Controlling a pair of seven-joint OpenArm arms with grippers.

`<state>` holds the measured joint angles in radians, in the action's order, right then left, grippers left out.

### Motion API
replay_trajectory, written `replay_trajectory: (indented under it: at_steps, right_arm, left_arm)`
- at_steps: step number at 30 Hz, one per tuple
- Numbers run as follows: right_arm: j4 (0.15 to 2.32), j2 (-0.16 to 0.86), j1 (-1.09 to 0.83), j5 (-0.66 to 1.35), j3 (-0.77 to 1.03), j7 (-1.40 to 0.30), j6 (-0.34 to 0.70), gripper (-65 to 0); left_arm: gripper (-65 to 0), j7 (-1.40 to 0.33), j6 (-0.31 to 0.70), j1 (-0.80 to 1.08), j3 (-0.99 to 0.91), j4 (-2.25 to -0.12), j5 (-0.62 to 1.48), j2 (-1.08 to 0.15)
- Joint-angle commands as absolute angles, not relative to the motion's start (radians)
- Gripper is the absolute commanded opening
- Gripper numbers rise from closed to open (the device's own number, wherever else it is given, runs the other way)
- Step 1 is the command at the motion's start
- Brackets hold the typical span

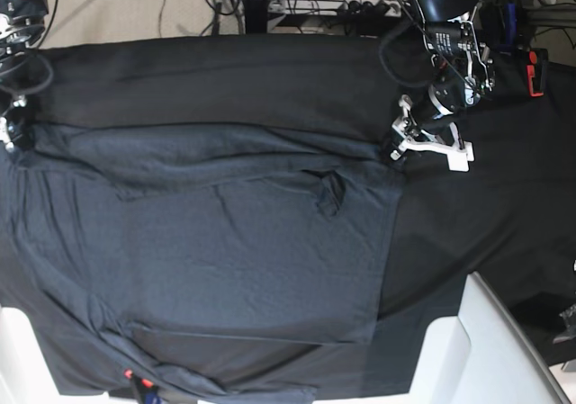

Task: Fold the T-shirt properly
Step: 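Close the left gripper on the shirt's side edge, then pull the side edge with the left gripper away from the right gripper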

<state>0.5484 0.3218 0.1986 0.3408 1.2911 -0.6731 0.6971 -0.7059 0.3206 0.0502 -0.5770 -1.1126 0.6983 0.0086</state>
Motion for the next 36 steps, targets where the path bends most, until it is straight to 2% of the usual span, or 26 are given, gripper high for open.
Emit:
replay_trajectory:
  at_steps: [1, 7, 16, 27, 36]
  right_arm:
    - [0.561, 0.344, 0.209, 0.341, 1.288, -0.673, 0.698, -64.8]
    - [0.576, 0.374, 0.211, 0.341, 1.294, -0.730, 0.698, -64.8]
    - [0.768, 0.343, 0.203, 0.341, 1.296, -0.837, 0.698, -64.8]
    - [0.780, 0.348, 0.180, 0.340, 1.293, -0.891, 0.698, -64.8]
    - [0.780, 0.341, 0.099, 0.341, 1.296, -0.891, 0.698, -64.8]
  left_arm:
    - [-65.0, -0.734, 0.306, 0.058, -0.576, -1.138, 0.674, -0.001]
    - [-65.0, -0.739, 0.272, 0.120, -0.576, -1.256, 0.676, -0.001]
    - [-65.0, -0.754, 0.259, 0.185, -0.575, -1.343, 0.677, 0.004]
    - [-65.0, -0.920, 0.259, 0.197, -0.691, -1.443, 0.679, 0.005]
    - [-65.0, -0.926, 0.259, 0.254, -0.699, -1.443, 0.677, 0.005]
